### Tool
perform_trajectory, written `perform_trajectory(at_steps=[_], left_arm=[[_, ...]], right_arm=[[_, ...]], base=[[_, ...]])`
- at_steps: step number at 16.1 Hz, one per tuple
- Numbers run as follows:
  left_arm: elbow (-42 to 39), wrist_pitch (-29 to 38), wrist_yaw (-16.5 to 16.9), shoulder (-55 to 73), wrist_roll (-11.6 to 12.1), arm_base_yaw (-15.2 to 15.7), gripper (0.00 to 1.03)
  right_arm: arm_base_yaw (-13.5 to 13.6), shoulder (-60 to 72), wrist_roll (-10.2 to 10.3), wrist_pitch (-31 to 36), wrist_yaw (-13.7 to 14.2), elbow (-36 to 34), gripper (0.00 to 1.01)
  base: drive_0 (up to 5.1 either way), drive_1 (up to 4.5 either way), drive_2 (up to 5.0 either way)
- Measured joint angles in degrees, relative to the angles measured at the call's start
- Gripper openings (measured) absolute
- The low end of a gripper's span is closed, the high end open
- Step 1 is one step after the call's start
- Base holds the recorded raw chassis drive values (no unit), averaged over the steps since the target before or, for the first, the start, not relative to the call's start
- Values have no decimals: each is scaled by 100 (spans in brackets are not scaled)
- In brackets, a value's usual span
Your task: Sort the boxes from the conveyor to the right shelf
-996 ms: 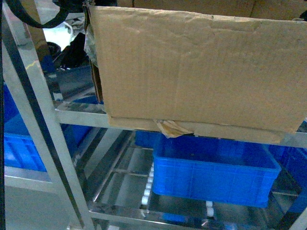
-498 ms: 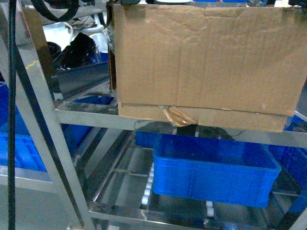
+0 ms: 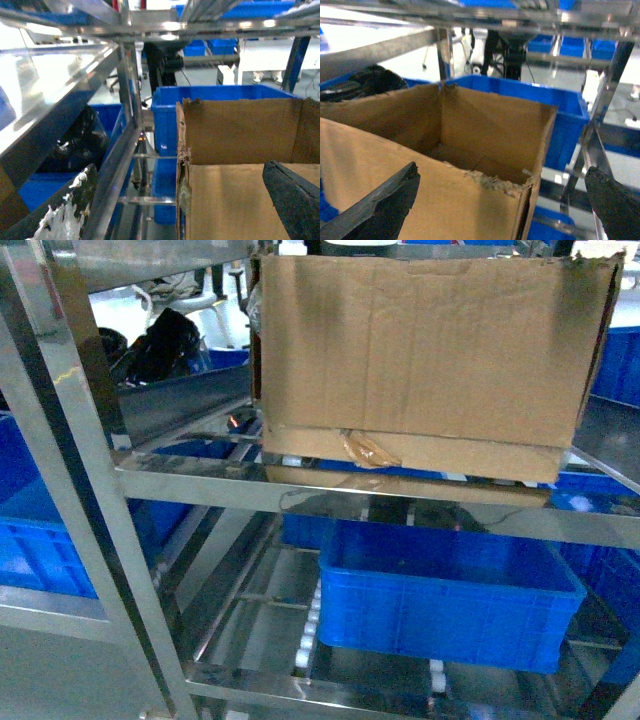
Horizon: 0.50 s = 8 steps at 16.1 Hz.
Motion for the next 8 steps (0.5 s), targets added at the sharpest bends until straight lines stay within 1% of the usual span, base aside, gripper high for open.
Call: perform_trajectory(at_steps=[1, 2, 3, 4, 6, 7, 8], left_arm=[[-232, 85, -20, -258, 105, -59, 98], [-476, 31, -26, -481, 103, -107, 98], [-763, -173, -20, -719, 52, -162, 98], [-1043, -273, -28, -984, -50, -170, 98], [-1532, -396, -155, -1596, -258, -136, 98], [-1766, -391, -157, -1867, -339, -101, 98], [-2081, -505, -28, -2201, -400, -50, 98]], right_arm=[[0, -210, -68, 227, -57, -175, 98], [-2, -424, -109, 203, -157, -343, 98], [-9, -697, -105, 79, -284, -623, 98], [-28, -997, -101, -59, -313, -931, 98], [-170, -1698, -72, -411, -422, -1510, 98], [-197, -2044, -74, -658, -474, -1768, 98], [-236, -2465, -105, -1051, -516, -2122, 98]], base=[[0, 0, 0], [0, 0, 0], [0, 0, 0], [0, 0, 0], [0, 0, 0], [0, 0, 0], [0, 0, 0]])
